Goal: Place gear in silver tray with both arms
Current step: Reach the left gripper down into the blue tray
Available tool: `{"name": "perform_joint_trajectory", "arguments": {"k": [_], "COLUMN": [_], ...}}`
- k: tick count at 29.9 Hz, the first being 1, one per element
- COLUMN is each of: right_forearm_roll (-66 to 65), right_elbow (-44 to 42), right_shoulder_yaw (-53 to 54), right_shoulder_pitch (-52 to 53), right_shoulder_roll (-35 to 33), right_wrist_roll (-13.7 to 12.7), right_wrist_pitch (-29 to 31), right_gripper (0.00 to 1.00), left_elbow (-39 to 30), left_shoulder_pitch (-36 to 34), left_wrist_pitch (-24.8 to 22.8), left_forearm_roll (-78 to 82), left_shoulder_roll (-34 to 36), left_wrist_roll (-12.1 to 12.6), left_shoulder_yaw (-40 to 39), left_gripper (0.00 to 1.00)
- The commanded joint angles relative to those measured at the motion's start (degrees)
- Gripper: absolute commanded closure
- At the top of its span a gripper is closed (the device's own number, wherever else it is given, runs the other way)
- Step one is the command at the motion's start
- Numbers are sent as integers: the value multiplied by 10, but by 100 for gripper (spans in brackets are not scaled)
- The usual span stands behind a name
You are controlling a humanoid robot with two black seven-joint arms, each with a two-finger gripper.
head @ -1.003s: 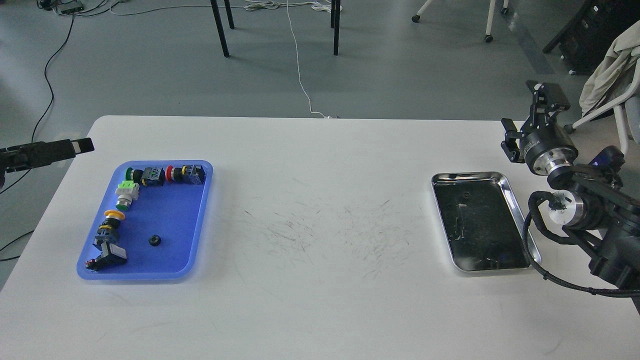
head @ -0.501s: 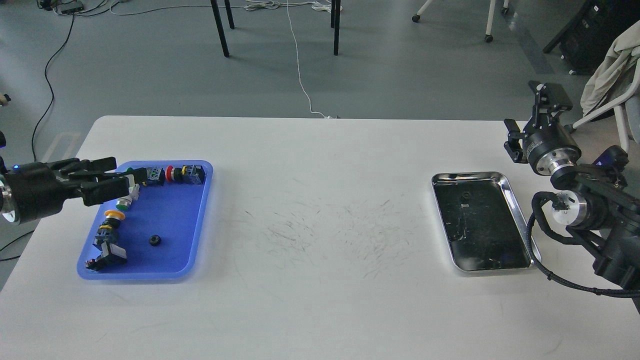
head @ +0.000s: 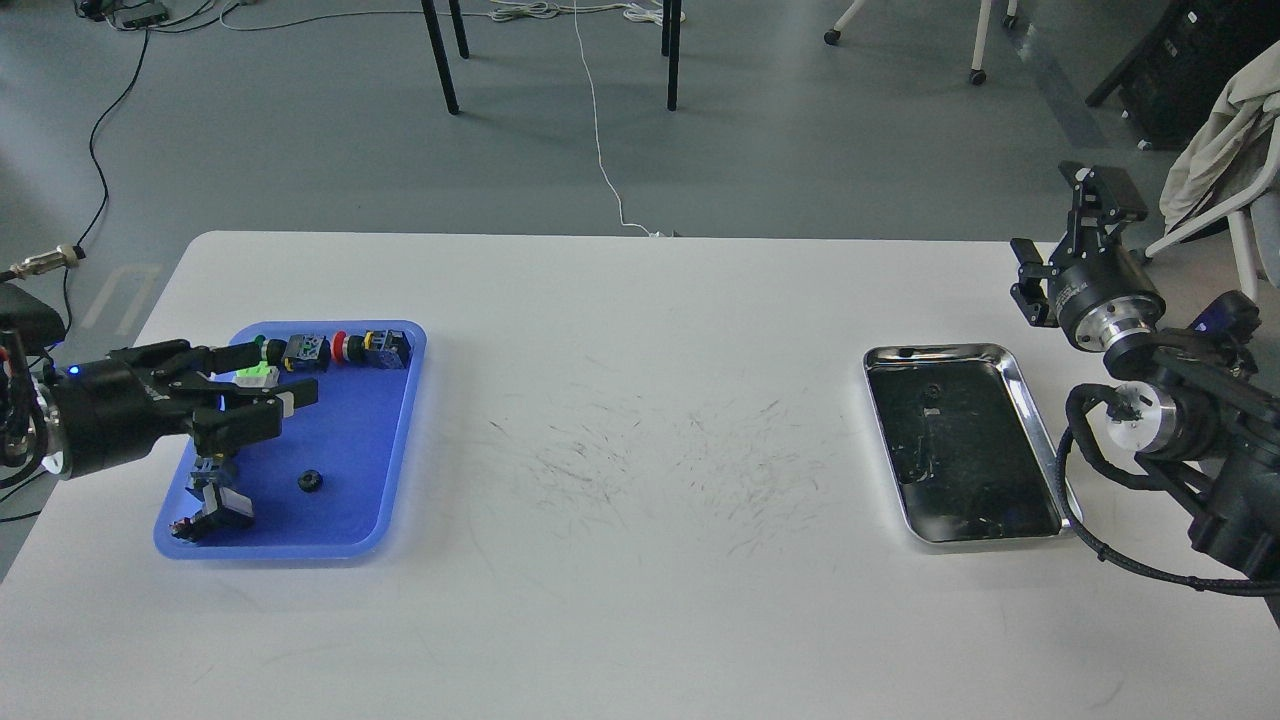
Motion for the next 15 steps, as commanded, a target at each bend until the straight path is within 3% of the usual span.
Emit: {"name": "perform_joint_trajectory", "arguments": {"k": [1,15], "right_forearm_roll": [0,0], "right_elbow": [0,0], "right_shoulder_yaw": [-1,-1], "right_shoulder_pitch": [-1,0], "right_shoulder_roll": [-1,-10], "right_wrist_roll": [0,0], "right_wrist_pitch": [0,1], "right_gripper": [3,3], "left_elbow": [3,11], "left_shoulder_pitch": [6,6], "left_wrist_pitch": [1,13], "left_forearm_roll": [23,139], "left_shoulder_roll": [-4,-74], "left_wrist_roll": [0,0], "left_shoulder_yaw": [5,8], "left_gripper": [2,4]}}
